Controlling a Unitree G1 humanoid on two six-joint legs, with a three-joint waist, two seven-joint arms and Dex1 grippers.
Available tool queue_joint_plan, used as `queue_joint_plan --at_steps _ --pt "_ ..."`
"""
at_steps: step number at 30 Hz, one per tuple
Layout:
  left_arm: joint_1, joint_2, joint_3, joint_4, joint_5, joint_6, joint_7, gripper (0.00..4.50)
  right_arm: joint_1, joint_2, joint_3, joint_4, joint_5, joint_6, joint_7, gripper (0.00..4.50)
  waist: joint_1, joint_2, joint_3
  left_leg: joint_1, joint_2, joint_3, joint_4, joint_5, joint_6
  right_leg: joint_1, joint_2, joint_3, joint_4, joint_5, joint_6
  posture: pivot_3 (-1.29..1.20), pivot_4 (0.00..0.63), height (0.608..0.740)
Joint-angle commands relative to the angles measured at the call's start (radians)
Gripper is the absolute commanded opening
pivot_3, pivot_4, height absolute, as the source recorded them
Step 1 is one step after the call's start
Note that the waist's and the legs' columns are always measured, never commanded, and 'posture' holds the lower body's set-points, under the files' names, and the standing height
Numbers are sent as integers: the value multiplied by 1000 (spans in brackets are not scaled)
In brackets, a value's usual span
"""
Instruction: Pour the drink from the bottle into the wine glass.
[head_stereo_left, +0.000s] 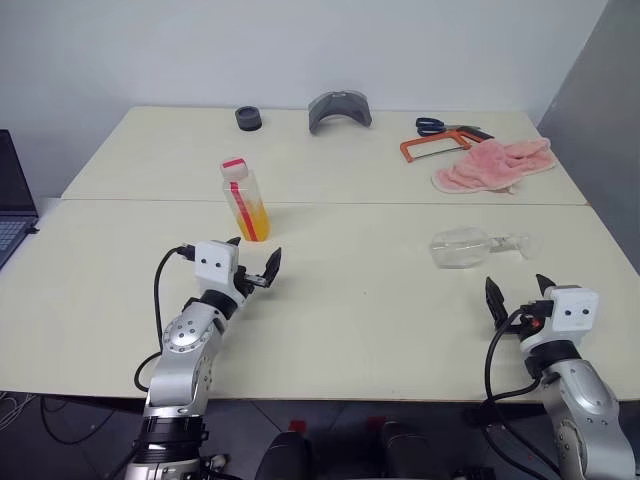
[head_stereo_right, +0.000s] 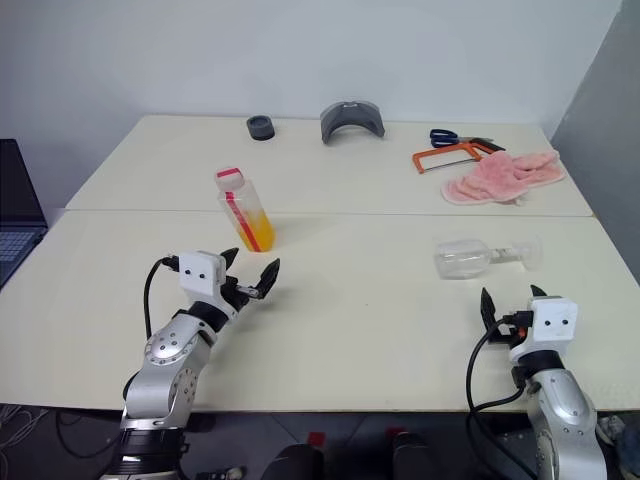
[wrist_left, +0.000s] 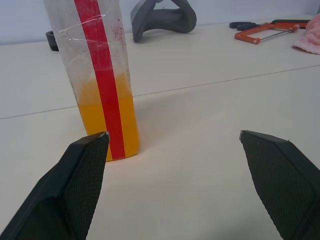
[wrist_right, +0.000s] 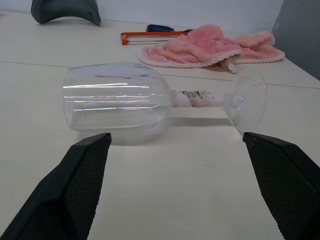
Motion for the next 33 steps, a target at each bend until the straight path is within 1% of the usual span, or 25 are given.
queue_joint_plan --at_steps 1,12,15,31,33 --pt "-5 5 7 -48 -11 1 -6 4475 -2 -2 -10 -27 6 -1 -4 4500 0 0 0 0 0 0 0 0 0 0 0 0 0 0 0 0 150 740" --pt "-5 5 -3 -75 12 38 19 4475 4 -7 -4 -34 3 10 6 4500 0 0 0 0 0 0 0 0 0 0 0 0 0 0 0 0 150 740" --pt "-11 -6 5 -76 -7 45 19 4475 5 -8 -2 -36 2 11 8 4500 0 0 0 0 0 0 0 0 0 0 0 0 0 0 0 0 150 740" --pt "-26 2 14 -46 8 43 38 4475 5 -12 10 -33 0 6 12 4500 0 0 0 0 0 0 0 0 0 0 0 0 0 0 0 0 150 740" --pt "-25 -5 26 -43 -8 39 36 4475 5 -19 17 -32 -5 1 21 4500 0 0 0 0 0 0 0 0 0 0 0 0 0 0 0 0 150 740"
